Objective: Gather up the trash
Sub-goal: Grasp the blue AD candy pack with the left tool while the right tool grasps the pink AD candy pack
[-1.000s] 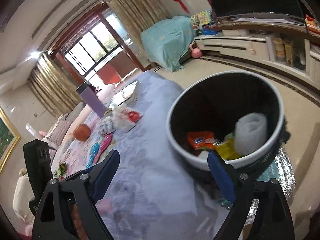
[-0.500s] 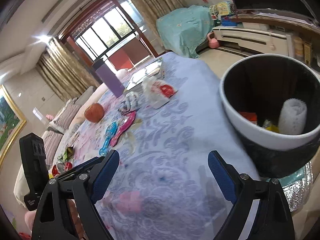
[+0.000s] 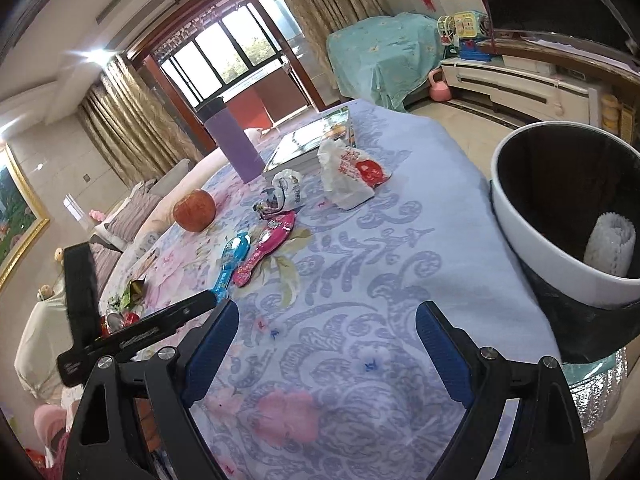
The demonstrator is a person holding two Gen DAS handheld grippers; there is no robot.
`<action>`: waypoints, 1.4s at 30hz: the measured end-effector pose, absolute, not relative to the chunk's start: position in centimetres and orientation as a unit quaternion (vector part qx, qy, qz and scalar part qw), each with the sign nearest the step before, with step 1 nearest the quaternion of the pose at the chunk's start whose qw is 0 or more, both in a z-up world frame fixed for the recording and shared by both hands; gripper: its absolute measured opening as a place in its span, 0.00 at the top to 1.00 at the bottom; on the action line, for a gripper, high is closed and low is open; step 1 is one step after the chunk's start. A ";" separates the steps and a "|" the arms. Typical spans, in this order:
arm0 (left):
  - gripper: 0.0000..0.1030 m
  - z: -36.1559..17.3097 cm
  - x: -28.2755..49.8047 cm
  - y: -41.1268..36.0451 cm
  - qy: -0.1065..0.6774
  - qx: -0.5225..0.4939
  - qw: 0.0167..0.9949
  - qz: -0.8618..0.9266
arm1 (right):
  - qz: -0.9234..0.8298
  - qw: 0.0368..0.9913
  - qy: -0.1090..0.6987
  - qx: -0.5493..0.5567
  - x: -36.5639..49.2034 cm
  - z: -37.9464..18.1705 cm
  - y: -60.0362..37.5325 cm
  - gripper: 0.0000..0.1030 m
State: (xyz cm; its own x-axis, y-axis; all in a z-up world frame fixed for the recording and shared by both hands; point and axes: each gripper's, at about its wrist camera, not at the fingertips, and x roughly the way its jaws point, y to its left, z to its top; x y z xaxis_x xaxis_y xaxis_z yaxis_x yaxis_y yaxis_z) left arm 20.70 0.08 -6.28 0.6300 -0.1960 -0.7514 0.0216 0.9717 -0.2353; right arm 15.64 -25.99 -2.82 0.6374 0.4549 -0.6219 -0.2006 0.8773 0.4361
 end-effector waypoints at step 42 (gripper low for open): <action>0.46 -7.5 17.9 7.3 0.406 -0.128 0.903 -0.054 | 0.209 0.860 0.458 0.087 19.6 -6.0 -18.1 0.90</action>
